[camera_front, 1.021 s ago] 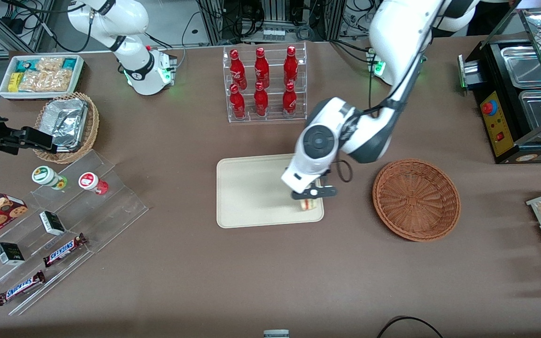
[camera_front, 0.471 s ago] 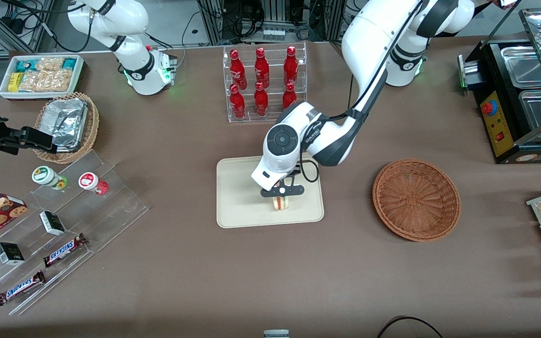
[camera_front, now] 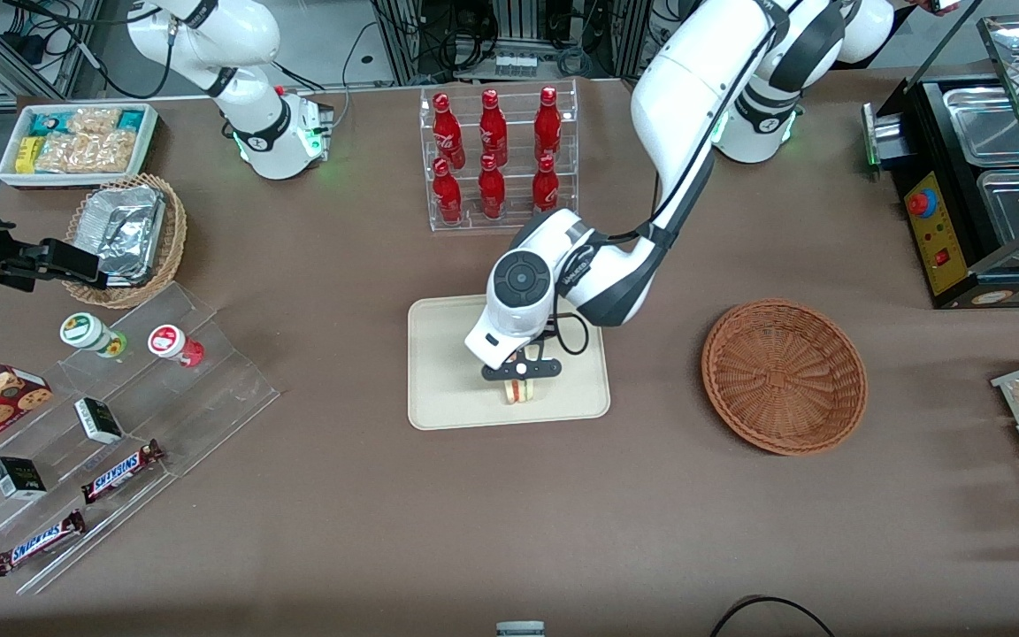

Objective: Place sandwich from basket to tray
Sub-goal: 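Lower the held sandwich onto the middle of the tray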

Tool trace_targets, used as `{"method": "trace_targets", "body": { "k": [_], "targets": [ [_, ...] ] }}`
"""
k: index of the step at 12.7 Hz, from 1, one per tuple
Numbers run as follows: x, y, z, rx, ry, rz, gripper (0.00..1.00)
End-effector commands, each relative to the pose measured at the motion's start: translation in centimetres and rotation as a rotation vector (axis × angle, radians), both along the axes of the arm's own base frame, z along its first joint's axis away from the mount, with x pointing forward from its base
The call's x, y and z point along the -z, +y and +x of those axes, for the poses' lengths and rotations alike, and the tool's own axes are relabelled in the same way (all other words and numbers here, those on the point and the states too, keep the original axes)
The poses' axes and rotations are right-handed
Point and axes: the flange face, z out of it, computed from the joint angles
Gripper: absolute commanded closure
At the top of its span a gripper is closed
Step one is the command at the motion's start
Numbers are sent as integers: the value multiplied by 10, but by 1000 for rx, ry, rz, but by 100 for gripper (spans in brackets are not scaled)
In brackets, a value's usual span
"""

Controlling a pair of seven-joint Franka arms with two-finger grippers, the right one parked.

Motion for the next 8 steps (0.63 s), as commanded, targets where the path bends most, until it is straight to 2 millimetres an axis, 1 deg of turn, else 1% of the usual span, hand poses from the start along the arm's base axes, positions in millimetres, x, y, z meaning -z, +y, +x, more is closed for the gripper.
{"method": "trace_targets", "body": {
  "k": [1, 3, 8],
  "targets": [
    [-2, -14, -3, 11, 16, -27, 100],
    [-2, -15, -4, 5, 24, -32, 100],
    [9, -15, -4, -10, 33, -24, 100]
  ]
}}
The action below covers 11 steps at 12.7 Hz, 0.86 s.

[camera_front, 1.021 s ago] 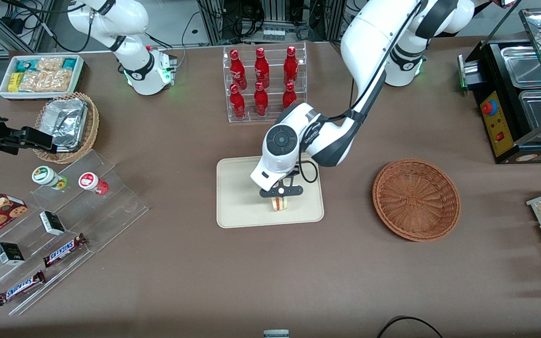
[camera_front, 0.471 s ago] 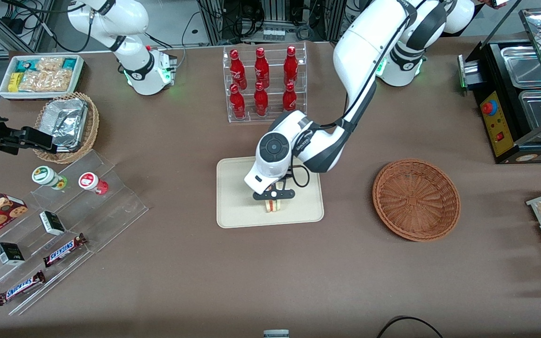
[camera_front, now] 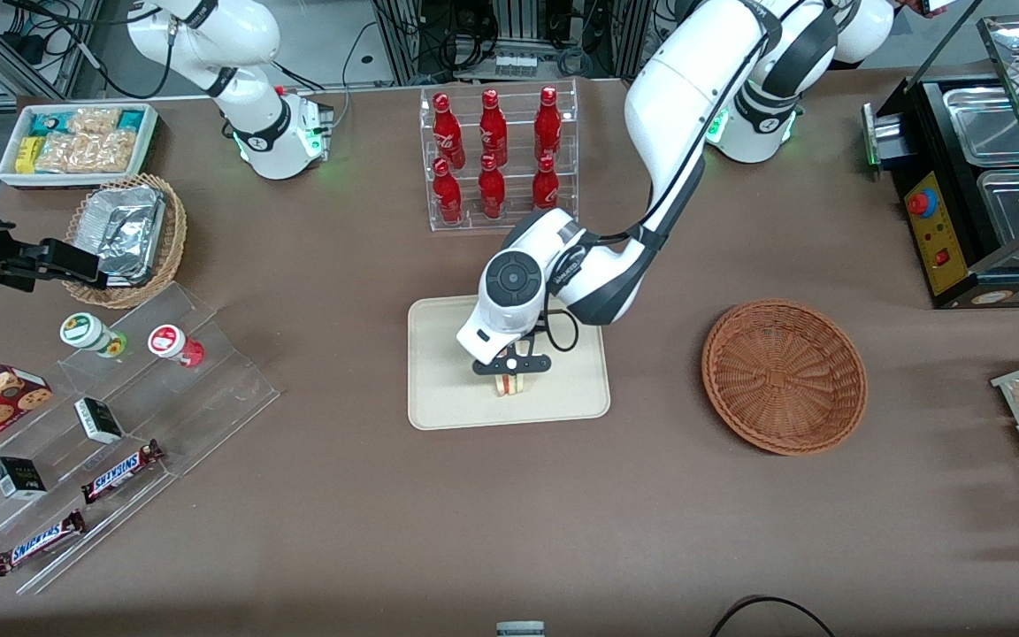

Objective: Place sandwich from basket to tray
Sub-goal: 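Lower the held sandwich onto the middle of the tray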

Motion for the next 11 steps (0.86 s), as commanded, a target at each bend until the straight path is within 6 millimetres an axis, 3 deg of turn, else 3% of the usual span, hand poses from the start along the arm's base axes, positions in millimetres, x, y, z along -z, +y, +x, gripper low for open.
{"method": "trace_targets", "body": {
  "k": [1, 2, 3, 5, 8, 11],
  "targets": [
    [2, -6, 3, -12, 9, -10, 100],
    [3, -6, 3, -14, 7, -9, 100],
    [5, -6, 4, -15, 7, -9, 88],
    [3, -7, 5, -17, 4, -12, 0],
    [-9, -6, 7, -17, -3, -14, 0],
    [-58, -1, 20, -6, 17, 3, 0]
  ]
}}
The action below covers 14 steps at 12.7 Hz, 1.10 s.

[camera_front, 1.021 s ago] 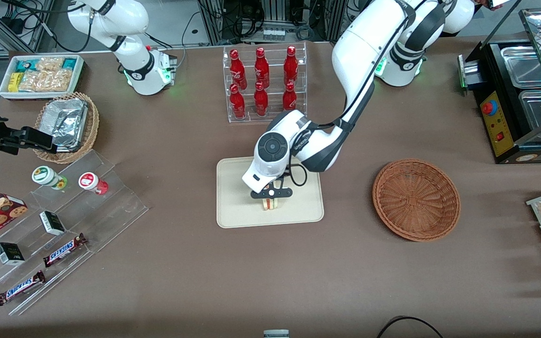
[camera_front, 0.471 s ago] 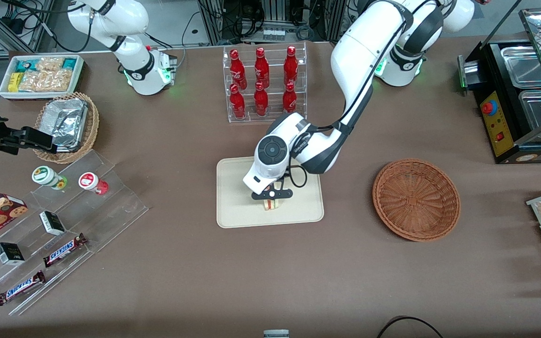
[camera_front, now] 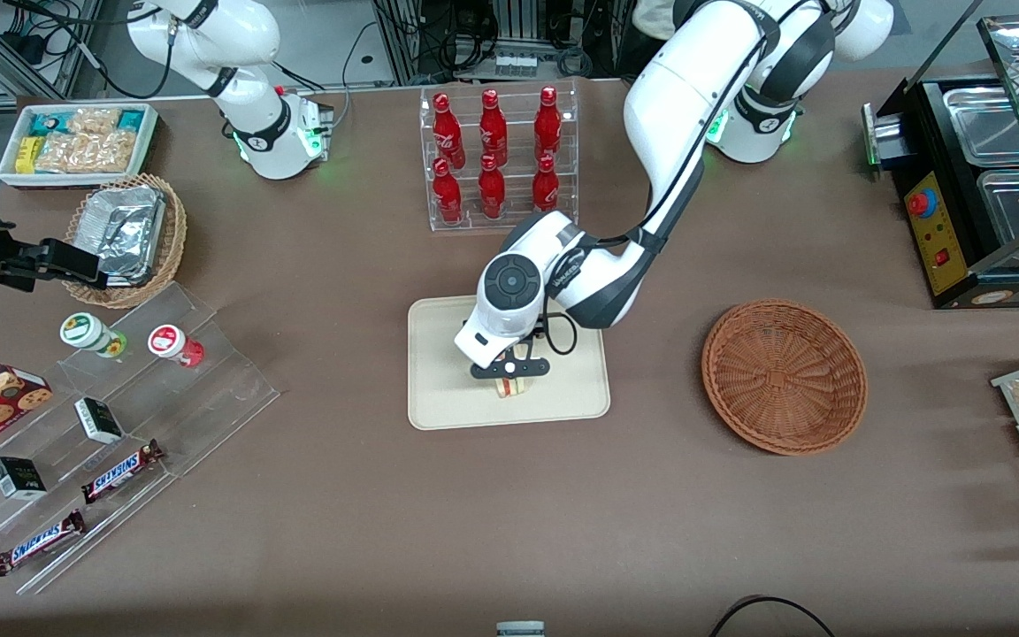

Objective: Place sandwich from basket to tray
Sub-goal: 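Open the left gripper to release the sandwich and lift away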

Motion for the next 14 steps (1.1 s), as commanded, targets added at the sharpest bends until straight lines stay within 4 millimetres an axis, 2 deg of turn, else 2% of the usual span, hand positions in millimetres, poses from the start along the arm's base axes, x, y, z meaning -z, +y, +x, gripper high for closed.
{"method": "trace_targets", "body": {
  "k": [1, 3, 5, 6, 8, 9, 11, 13, 14],
  "targets": [
    [-56, 11, 19, -10, 26, 7, 0],
    [-92, 30, 34, -34, 13, -13, 0],
    [-137, 37, 35, -41, -27, -39, 0],
    [-156, 48, 37, -48, -34, -36, 0],
    [-200, 91, 50, -58, -43, -23, 0],
    [-207, 121, 59, -76, -15, -6, 0],
    [-213, 162, 67, -60, -10, 11, 0],
    [-226, 224, 78, 21, -12, -7, 0],
    [-231, 243, 79, 61, -16, -14, 0]
  ]
}}
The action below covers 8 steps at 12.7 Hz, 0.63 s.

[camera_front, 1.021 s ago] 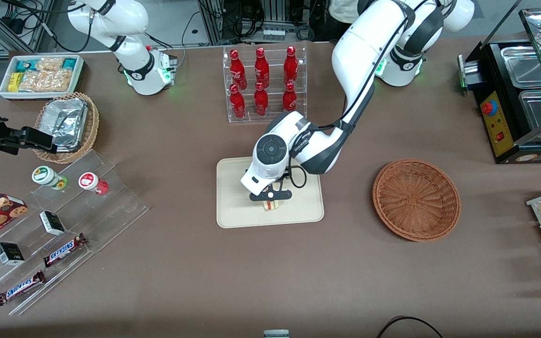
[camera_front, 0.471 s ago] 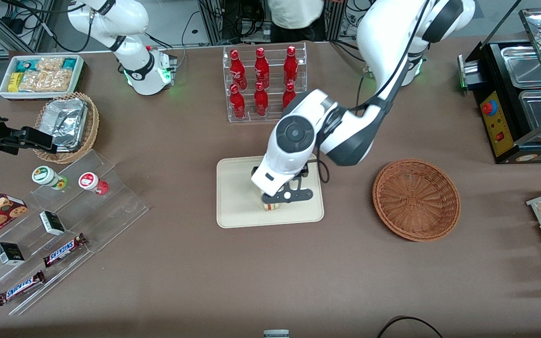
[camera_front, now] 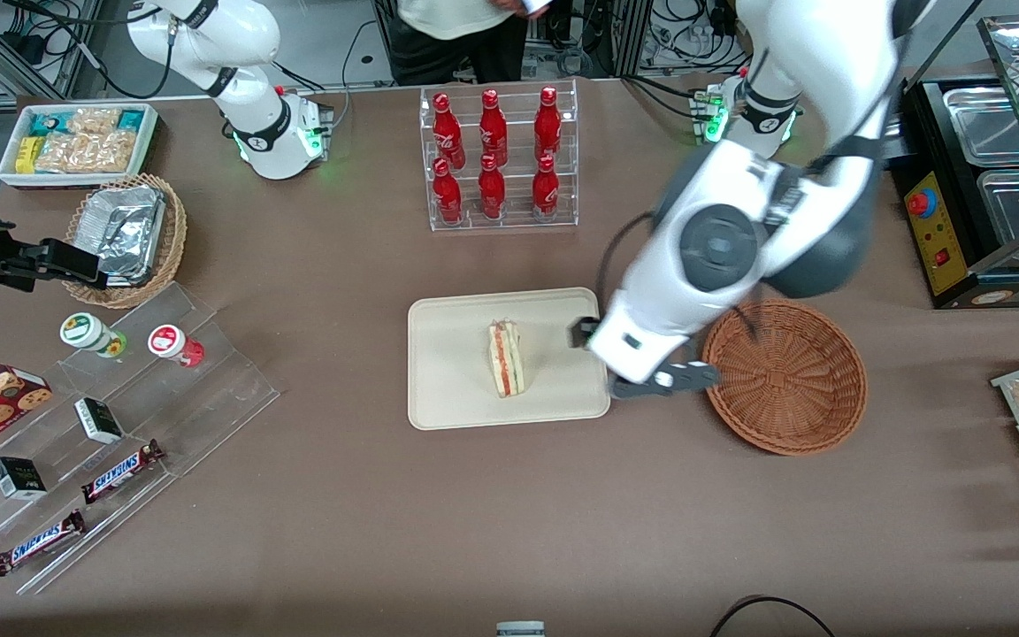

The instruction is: Place sandwich from basket to tray

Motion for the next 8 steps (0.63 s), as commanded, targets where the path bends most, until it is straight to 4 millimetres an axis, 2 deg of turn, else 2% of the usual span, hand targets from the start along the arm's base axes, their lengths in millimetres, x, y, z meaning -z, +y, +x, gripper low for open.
{"method": "trace_targets", "body": {
  "k": [1, 4, 8],
  "targets": [
    [-16, 61, -8, 76, 8, -9, 0],
    [-28, 124, -9, 164, 0, -17, 0],
    [-37, 190, -20, 162, 26, -9, 0]
  ]
}}
